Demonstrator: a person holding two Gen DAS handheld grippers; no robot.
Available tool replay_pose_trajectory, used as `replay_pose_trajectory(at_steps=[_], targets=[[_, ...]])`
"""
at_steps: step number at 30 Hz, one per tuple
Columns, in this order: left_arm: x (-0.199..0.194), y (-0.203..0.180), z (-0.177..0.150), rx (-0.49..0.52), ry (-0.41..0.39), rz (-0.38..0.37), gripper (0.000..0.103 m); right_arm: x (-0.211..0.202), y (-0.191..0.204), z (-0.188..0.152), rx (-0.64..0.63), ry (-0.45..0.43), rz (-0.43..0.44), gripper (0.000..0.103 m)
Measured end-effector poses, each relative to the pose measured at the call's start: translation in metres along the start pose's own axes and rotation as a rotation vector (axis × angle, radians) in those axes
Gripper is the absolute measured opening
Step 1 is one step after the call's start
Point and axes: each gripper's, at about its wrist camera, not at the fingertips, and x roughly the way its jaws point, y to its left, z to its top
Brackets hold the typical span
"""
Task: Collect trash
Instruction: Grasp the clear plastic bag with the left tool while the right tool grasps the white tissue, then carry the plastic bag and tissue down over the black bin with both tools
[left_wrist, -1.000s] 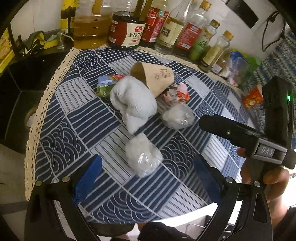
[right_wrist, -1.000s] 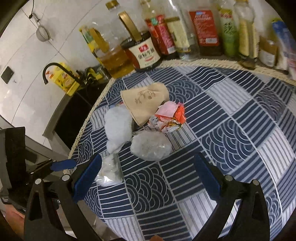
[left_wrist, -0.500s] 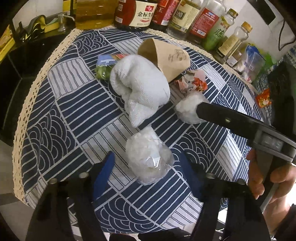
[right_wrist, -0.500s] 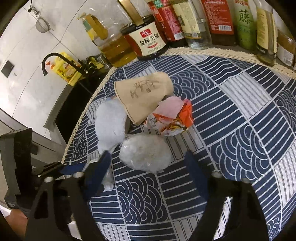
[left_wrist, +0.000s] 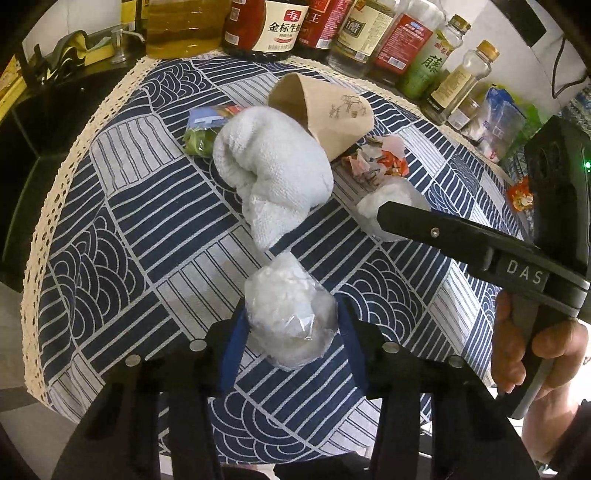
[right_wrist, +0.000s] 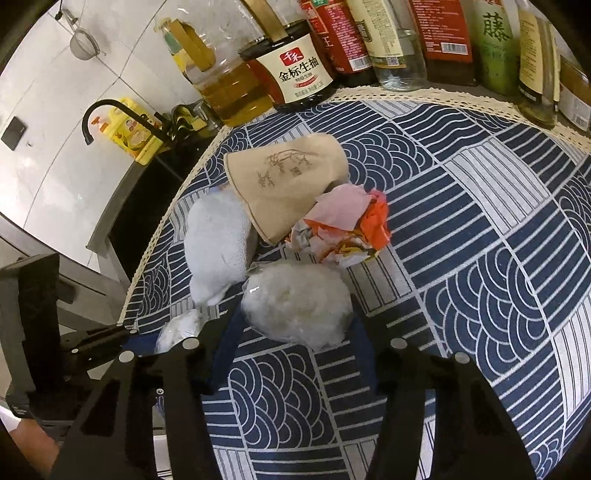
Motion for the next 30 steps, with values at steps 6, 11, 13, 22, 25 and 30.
replay_pose_trajectory(at_steps=[6,11,13,22,25,30], targets=[[-0.008,-0.001,-0.003,0.012,-0.011,-0.021,0.045,-0.016,0.003,-0.008,0.015,-0.022,-0.006,0.055],[-0.021,0.0,-0.008,0.038,-0.031,-0.037,0.045,-0.031,0.011,-0.019,0.028,-0.045,-0.025,0.055],[-0.027,0.001,-0.01,0.051,-0.041,-0.046,0.045,-0.037,0.015,-0.023,0.031,-0.057,-0.036,0.055],[-0.062,0.009,-0.028,0.138,-0.078,-0.104,0.045,-0.063,0.048,-0.054,0.099,-0.11,-0.103,0.055],[-0.074,0.013,-0.034,0.163,-0.088,-0.122,0.045,-0.07,0.064,-0.066,0.119,-0.128,-0.117,0.054],[-0.095,0.023,-0.046,0.203,-0.109,-0.151,0.045,-0.081,0.091,-0.084,0.137,-0.161,-0.147,0.055]])
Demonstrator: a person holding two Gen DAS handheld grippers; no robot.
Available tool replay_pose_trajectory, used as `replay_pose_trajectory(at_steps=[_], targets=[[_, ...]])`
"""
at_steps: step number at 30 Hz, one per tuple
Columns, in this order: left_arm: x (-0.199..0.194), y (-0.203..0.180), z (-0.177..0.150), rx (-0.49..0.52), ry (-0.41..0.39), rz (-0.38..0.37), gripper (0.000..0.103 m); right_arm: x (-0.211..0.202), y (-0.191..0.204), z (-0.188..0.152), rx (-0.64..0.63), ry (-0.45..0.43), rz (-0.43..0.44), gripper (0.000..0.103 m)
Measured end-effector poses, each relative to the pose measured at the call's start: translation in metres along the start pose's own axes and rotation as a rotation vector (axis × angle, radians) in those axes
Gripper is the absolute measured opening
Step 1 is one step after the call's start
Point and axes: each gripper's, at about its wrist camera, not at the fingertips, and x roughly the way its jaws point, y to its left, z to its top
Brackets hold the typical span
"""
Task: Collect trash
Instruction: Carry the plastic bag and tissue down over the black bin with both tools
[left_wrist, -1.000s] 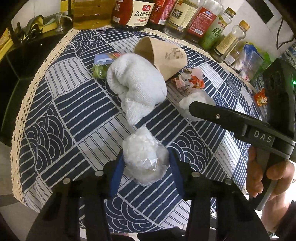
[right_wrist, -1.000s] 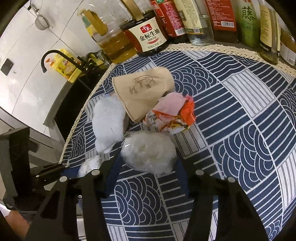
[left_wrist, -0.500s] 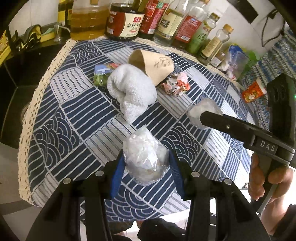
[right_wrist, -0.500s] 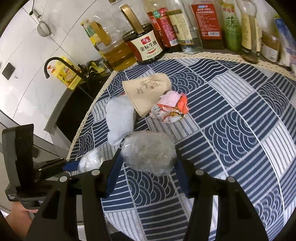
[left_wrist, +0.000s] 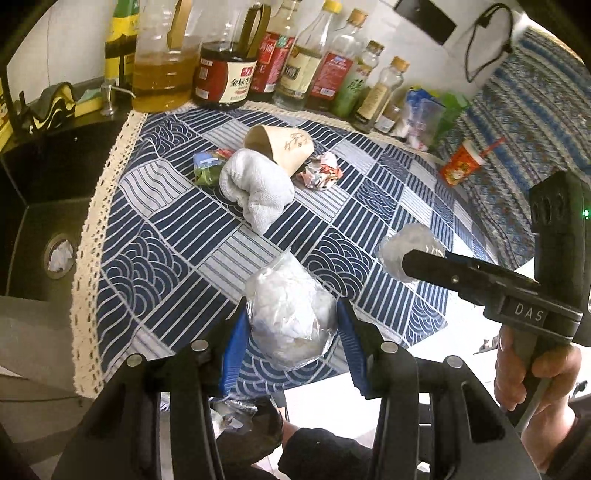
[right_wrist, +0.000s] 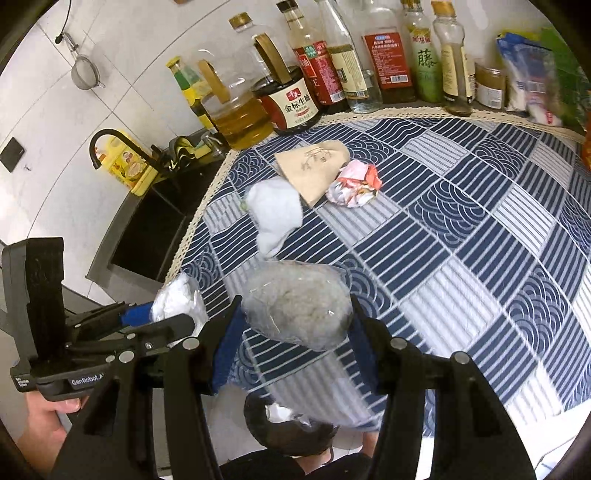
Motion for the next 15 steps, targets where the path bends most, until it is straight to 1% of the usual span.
replay_pose_trajectory(at_steps=[5,8,15], targets=[[-0.02,0.006,-0.011,0.033,-0.022,-0.028,0.045,-0.015,0.022,-0.02,0.011,-0.032,-0.019,0.055],[-0.028,0.012,-0.019,0.035,-0.029,-0.053,0.045,-0.02,0.035,-0.031,0.013,-0.039,-0.039,0.054],[-0.041,0.026,-0.046,0.046,-0.019,-0.086,0.045,-0.018,0.061,-0.064,0.03,-0.031,-0.056,0.055]])
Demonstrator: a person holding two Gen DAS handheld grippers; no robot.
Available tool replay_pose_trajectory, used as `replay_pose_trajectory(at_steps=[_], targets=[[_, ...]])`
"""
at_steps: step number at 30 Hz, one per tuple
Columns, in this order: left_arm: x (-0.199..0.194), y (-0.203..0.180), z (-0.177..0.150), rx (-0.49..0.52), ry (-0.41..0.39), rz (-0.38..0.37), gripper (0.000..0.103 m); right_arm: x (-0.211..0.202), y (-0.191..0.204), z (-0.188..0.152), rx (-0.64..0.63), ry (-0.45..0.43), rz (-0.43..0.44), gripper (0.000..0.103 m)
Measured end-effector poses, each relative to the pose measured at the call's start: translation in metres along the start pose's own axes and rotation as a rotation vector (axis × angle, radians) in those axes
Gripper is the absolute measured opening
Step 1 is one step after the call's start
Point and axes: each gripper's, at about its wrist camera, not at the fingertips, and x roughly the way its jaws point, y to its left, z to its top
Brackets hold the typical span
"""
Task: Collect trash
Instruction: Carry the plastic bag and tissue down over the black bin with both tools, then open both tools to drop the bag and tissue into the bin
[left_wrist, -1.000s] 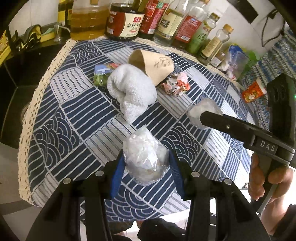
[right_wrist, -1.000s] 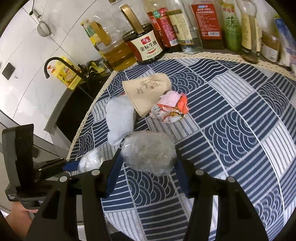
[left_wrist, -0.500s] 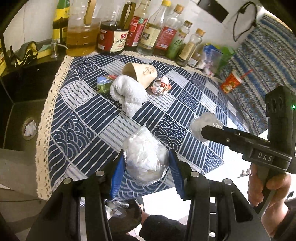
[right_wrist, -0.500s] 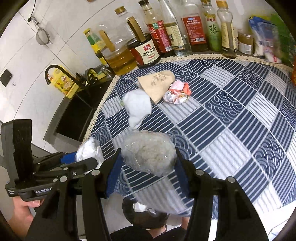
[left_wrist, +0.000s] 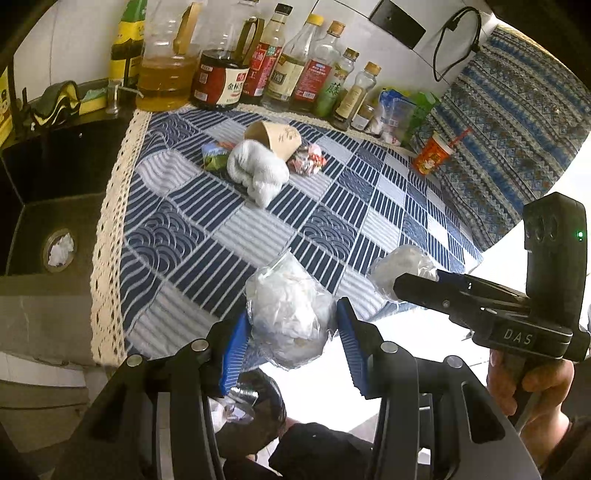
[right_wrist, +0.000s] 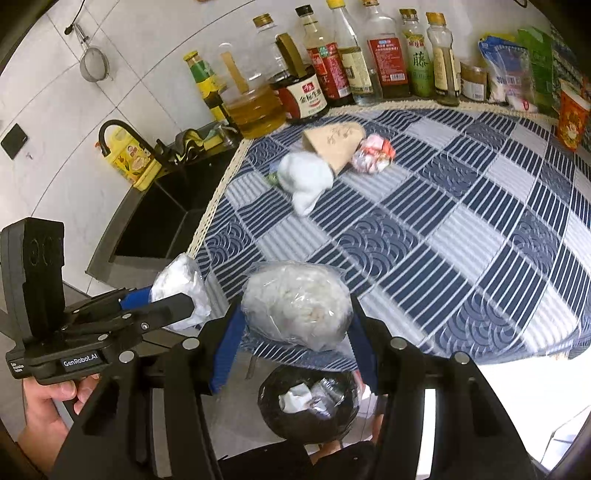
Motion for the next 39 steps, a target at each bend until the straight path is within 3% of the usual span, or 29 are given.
replay_pose_trajectory(at_steps=[17,39], targets=[[0.006,0.032,-0.077,-0.031,0.107,-0.03,0.045,0.043,0.031,-0.085,0.058,0.14,-0.009,0.055],[0.065,0.075,-0.146,-0.142,0.297,0.02,0.045,0.112,0.012,-0.161,0.175,0.338,0.019,0.055]])
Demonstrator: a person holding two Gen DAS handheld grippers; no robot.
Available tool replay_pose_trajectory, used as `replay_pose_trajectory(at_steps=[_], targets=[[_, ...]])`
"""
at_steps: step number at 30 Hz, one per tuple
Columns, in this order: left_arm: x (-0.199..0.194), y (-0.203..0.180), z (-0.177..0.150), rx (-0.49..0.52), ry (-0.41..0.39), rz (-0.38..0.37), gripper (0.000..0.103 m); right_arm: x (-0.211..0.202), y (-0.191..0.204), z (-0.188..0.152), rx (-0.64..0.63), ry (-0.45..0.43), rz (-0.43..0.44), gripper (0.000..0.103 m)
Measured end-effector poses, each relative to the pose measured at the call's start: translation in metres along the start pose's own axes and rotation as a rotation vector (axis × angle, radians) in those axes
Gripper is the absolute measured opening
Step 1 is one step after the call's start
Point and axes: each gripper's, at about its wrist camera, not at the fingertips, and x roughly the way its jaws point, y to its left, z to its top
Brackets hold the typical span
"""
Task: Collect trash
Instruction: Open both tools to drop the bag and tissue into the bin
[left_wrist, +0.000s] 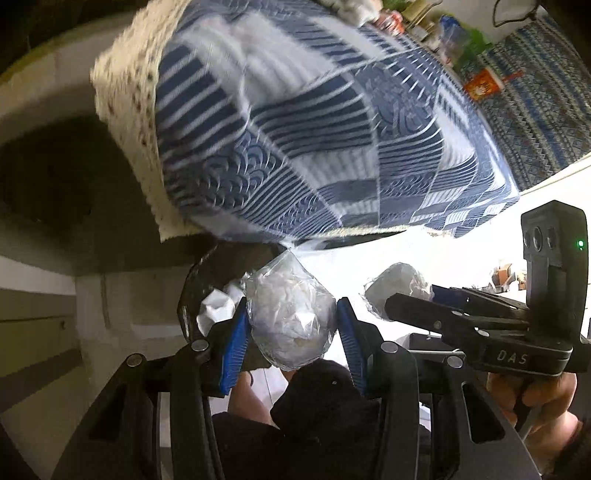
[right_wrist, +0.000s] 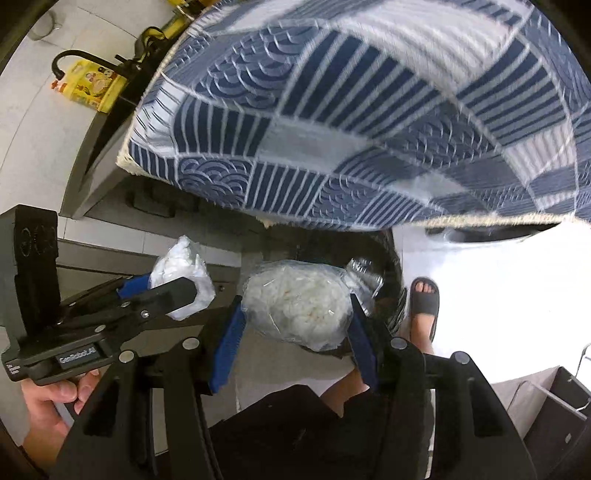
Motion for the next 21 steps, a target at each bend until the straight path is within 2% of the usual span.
replay_pose_trajectory(at_steps=[7,16,19,21], targets=[[0.028,0.018,-0.007,-0.032,0.052,0.007,0.045,0.027,-0.016,-0.012,0.064,0.073,0.023,0.055],[0.049,0.029,-0.005,-0.046,0.088,0.015,0.045,0.047,-0.027,-0.011,0.086,0.101,0.006,0.057],[0.05,0.025,-0.002,-0.022,0.081,0.05,0.049,0.048,-0.026,-0.009,0.07,0.087,-0.026,0.058],[0.053,0.025,-0.001,-0.034,0.093,0.065,0.058,0.047,-0.027,-0.008,0.065,0.083,-0.032,0.067]])
